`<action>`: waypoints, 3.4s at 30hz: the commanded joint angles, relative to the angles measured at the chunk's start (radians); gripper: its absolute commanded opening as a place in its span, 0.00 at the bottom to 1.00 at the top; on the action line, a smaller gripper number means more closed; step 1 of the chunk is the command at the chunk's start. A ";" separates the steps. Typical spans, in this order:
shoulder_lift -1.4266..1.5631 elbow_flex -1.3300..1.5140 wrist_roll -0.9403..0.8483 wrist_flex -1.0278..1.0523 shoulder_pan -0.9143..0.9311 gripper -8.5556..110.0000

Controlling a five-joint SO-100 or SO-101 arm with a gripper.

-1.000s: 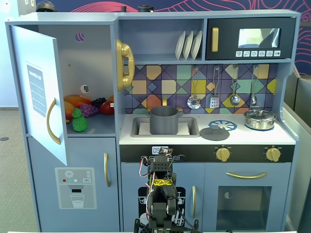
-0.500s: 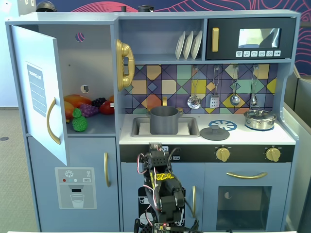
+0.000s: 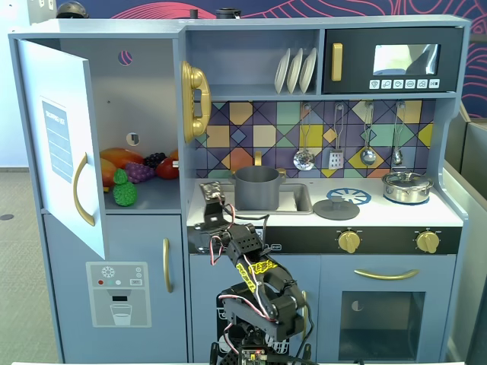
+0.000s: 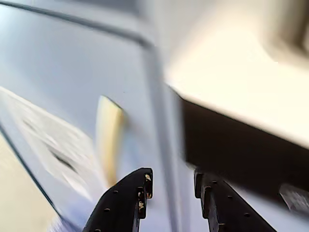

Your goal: Pick up the green pineapple from the left cabinet and place it in the gray recipient

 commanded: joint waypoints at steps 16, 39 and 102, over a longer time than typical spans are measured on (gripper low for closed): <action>-0.285 -0.075 -0.081 -0.683 -0.247 0.13; -0.644 -0.319 -0.067 -0.811 -0.153 0.35; -1.285 -0.807 -0.081 -0.988 -0.170 0.07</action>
